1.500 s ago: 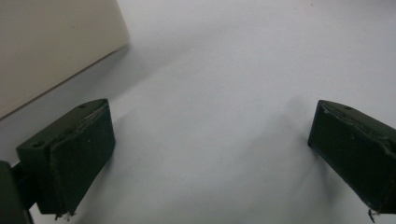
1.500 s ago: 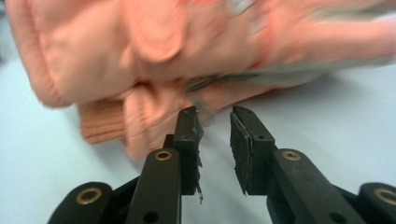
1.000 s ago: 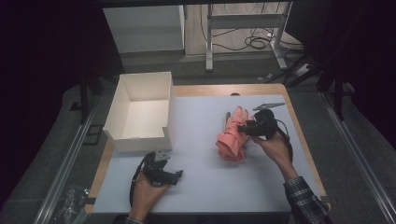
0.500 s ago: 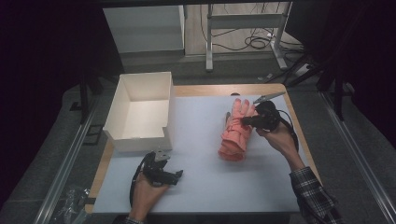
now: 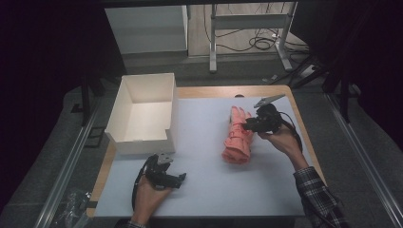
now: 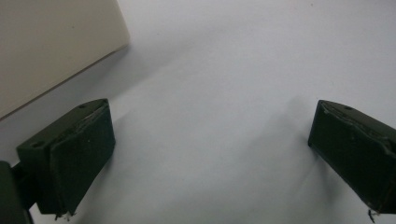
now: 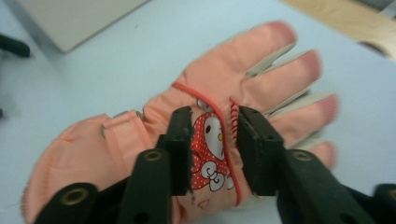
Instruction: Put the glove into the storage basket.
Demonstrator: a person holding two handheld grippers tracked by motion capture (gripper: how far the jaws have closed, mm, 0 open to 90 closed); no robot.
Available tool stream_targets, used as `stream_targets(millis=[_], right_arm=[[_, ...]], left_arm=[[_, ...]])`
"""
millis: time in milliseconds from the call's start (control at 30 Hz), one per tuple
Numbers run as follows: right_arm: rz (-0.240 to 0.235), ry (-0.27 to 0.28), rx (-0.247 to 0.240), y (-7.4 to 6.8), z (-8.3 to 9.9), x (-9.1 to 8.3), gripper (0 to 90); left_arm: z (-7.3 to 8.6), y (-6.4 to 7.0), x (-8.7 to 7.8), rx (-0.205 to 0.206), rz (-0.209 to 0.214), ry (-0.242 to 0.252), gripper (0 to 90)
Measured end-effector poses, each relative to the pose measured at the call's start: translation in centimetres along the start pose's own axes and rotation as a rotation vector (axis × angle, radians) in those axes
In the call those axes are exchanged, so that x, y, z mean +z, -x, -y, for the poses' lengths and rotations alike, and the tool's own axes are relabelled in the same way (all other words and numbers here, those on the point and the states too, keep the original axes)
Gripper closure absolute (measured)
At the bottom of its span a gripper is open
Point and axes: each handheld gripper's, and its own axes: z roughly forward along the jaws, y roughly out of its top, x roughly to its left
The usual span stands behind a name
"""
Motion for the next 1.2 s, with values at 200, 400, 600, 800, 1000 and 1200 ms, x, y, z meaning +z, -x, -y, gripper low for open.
stream_targets(millis=[200,400,600,800,1000,1200], right_arm=[[0.037,0.030,0.067,0.5,2.1,-2.3,61.1],[0.029,0.022,0.165,1.4,7.3,-1.4,57.6],[-0.011,0.007,0.137,-0.2,10.0,1.3,63.5],[-0.022,0.023,0.123,-1.5,10.3,2.7,68.2],[-0.034,0.030,0.118,-2.3,10.0,3.4,67.9],[-0.034,0.036,0.122,-3.0,9.4,4.3,65.8]], left_arm=[[0.0,0.0,0.0,-0.001,0.000,0.000,0.7],[0.0,0.0,0.0,-0.005,-0.001,0.003,0.7],[0.0,0.0,0.0,-0.005,-0.001,0.003,0.7],[0.0,0.1,0.0,-0.005,-0.001,0.002,0.6],[0.0,0.1,0.0,-0.007,-0.004,-0.001,0.6],[-0.1,0.1,0.0,-0.009,-0.006,-0.002,0.6]])
